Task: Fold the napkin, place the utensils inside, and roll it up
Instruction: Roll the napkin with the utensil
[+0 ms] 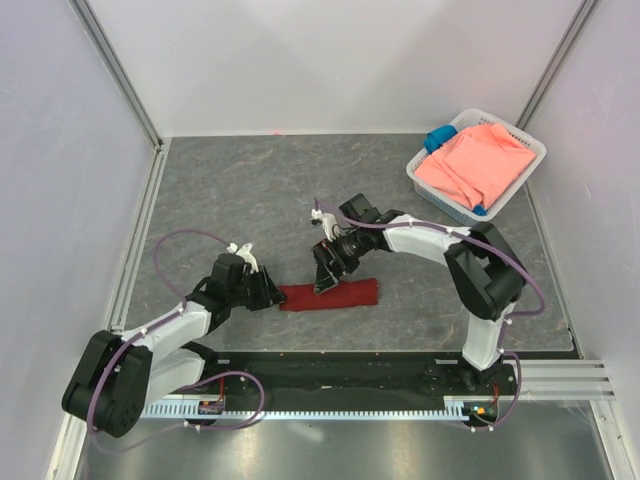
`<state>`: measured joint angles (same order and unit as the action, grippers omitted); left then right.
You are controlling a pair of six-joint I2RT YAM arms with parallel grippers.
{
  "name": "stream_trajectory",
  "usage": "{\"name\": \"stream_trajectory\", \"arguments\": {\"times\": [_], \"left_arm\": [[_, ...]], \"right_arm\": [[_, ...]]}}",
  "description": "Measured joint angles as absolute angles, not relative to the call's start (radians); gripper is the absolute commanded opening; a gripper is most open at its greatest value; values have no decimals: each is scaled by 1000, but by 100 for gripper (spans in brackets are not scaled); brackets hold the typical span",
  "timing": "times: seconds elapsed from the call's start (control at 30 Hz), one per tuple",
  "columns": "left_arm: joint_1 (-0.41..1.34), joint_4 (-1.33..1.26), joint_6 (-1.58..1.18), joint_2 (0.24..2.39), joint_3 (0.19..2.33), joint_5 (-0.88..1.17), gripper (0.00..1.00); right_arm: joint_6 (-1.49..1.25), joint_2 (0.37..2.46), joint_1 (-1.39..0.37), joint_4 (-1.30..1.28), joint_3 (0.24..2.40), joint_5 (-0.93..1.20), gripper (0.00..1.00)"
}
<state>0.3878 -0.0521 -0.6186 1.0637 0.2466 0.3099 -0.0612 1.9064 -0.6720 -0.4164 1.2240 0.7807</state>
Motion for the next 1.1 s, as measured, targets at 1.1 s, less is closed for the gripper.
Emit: {"name": "stream_trajectory", "arguments": {"times": [1.1], "left_arm": [[387, 59, -634, 1217, 392, 325, 29]], "right_arm": [[345, 1745, -1114, -286, 1031, -131, 88]]}}
